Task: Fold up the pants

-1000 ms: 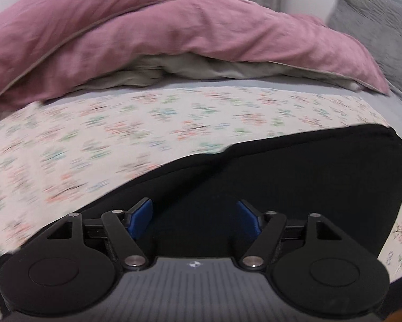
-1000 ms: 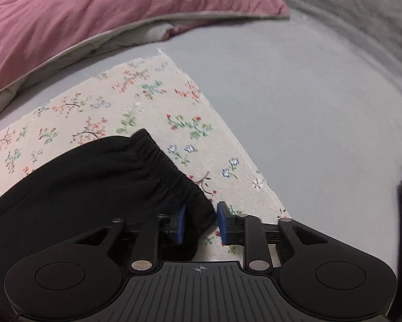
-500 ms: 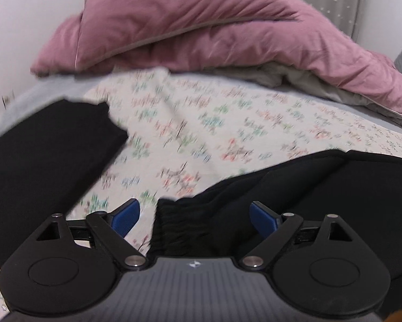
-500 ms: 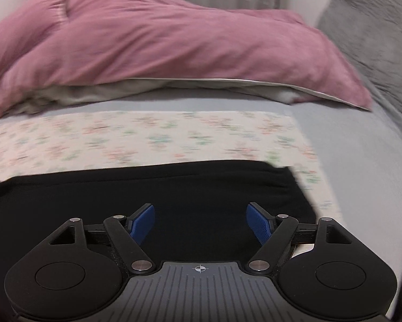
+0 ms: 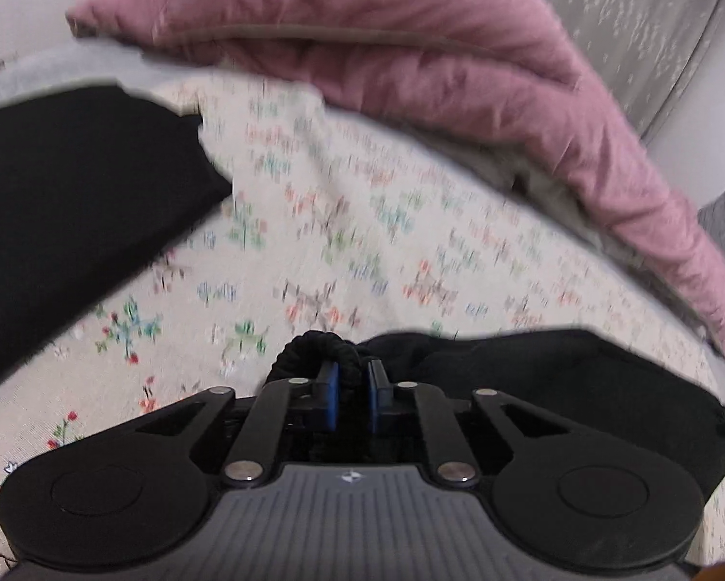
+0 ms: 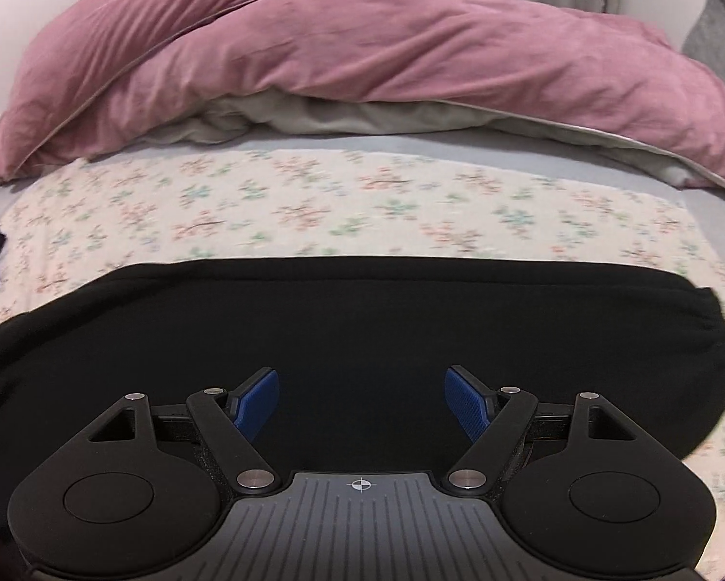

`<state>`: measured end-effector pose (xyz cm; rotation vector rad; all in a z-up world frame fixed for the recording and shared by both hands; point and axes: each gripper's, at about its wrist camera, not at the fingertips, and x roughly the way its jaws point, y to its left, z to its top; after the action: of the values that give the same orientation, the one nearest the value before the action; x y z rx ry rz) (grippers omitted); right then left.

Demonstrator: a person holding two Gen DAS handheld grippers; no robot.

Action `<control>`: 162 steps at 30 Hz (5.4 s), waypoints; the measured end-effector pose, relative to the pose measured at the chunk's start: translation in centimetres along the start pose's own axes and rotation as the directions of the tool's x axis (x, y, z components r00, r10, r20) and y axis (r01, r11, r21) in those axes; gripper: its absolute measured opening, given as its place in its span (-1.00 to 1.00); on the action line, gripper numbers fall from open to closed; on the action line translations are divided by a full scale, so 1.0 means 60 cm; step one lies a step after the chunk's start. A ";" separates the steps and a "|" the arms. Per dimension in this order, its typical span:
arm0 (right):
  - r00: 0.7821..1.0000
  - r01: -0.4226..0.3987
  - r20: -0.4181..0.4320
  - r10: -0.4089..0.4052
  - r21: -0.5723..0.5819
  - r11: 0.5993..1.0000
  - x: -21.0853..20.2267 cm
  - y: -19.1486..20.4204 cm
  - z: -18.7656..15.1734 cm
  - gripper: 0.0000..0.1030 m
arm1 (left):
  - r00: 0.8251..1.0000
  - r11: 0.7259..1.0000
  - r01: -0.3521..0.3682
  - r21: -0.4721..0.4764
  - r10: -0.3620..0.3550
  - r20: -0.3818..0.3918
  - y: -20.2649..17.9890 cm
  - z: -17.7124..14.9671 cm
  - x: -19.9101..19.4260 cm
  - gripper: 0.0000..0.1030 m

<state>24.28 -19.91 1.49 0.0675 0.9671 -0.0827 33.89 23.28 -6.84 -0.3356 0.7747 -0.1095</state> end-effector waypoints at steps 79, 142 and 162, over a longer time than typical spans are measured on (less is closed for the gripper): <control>0.991 -0.028 0.079 0.110 -0.673 0.739 -0.088 0.461 0.007 -0.88 | 0.996 0.990 -0.085 -0.112 0.089 0.027 -0.065 -0.159 -0.160 1.00; 0.925 0.360 -0.185 -0.331 0.157 0.920 0.109 -0.111 -0.004 0.27 | 1.000 0.935 -0.021 -0.355 0.020 -0.007 -0.078 -0.253 -0.184 -0.08; 0.920 0.325 0.075 -0.385 0.405 0.854 -0.121 -0.232 -0.063 -1.00 | 0.997 0.965 0.030 -0.260 -0.012 0.070 -0.070 -0.165 -0.228 -0.61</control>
<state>15.68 -33.11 5.03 0.2415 0.7873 -0.6179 17.30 19.77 -2.89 -0.5948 0.7192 -0.0151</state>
